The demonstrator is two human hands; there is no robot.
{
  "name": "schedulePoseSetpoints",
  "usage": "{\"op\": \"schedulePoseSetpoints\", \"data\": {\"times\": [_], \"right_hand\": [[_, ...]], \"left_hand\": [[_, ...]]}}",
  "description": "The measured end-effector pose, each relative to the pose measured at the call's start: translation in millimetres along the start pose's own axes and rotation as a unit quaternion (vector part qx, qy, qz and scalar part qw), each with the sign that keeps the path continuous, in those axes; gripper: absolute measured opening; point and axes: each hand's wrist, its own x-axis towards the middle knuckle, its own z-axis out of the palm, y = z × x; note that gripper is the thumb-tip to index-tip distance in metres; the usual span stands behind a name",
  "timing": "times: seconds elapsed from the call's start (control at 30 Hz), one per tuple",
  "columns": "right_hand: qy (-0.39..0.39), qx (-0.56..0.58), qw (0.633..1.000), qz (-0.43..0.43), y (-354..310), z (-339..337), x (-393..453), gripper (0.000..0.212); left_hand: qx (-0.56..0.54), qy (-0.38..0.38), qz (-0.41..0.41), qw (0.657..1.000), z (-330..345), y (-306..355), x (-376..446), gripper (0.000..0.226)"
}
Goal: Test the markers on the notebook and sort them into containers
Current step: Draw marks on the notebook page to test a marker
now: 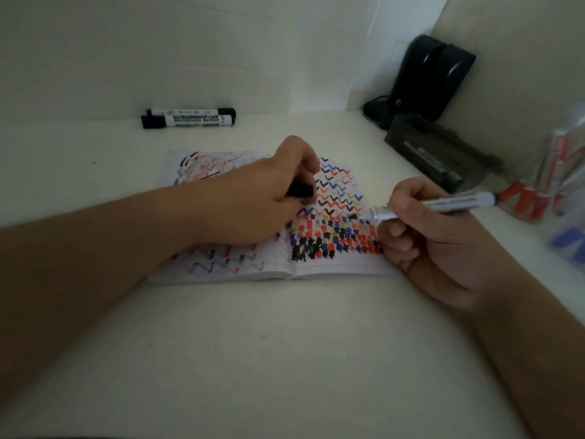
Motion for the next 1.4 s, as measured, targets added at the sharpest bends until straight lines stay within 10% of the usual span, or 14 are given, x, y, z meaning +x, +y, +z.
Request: {"op": "schedulePoseSetpoints", "data": {"times": [0.27, 1.4], "right_hand": [[-0.005, 0.152, 0.985, 0.075, -12, -5, 2, 0.039], [-0.002, -0.028, 1.000, -0.004, 5, -3, -3, 0.030]], "left_hand": [[-0.026, -0.013, 0.002, 1.000, -5, 6, -3, 0.025], [-0.140, 0.004, -0.045, 0.989, -9, 16, -5, 0.024]]}}
